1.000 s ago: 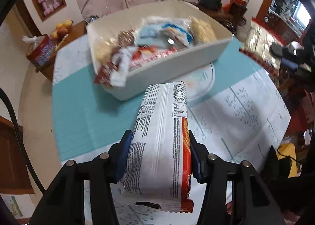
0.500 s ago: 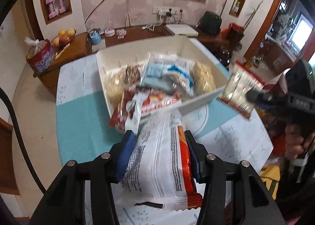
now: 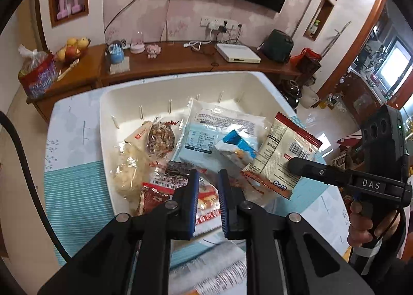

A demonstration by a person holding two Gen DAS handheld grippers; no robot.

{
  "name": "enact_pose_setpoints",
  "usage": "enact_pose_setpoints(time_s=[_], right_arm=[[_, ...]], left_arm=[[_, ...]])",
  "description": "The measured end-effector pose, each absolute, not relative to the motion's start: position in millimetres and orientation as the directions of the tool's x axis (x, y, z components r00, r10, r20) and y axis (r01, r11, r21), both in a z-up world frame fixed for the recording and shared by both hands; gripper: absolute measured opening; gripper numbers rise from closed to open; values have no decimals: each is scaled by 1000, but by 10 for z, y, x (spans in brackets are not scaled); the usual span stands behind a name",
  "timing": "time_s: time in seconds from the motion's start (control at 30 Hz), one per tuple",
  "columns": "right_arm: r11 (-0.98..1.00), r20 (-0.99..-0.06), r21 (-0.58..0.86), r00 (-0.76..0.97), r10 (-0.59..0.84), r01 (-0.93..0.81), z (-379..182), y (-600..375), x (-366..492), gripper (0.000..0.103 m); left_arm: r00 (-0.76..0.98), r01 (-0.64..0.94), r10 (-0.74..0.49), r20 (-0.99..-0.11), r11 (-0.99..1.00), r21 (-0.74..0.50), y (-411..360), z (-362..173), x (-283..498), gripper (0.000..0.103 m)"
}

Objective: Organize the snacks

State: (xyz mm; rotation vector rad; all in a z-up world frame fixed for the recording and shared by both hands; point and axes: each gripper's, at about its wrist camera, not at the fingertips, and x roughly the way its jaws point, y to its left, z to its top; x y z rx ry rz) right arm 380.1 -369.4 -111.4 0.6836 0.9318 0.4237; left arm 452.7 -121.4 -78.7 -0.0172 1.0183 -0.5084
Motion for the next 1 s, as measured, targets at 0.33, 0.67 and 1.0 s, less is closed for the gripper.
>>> enact_pose_setpoints(time_s=[0.33,0.67,1.0], right_arm=[[749,-652,662,524,548,39,-1330,-3695,3887,33],[831,-680,553,547,488,-54,-1035,-3493,3549,42],[863,-704,320,512,492,-390,-742,-2898,3139,58]], left_arm=[[462,378,-333,-822,912,-157,-1165,-859,4457,20],[519,341,-289,-804,933,-115,-989,-583,3940,33],[567,252,-212,-796,965,-77,-697,-452,3357,63]])
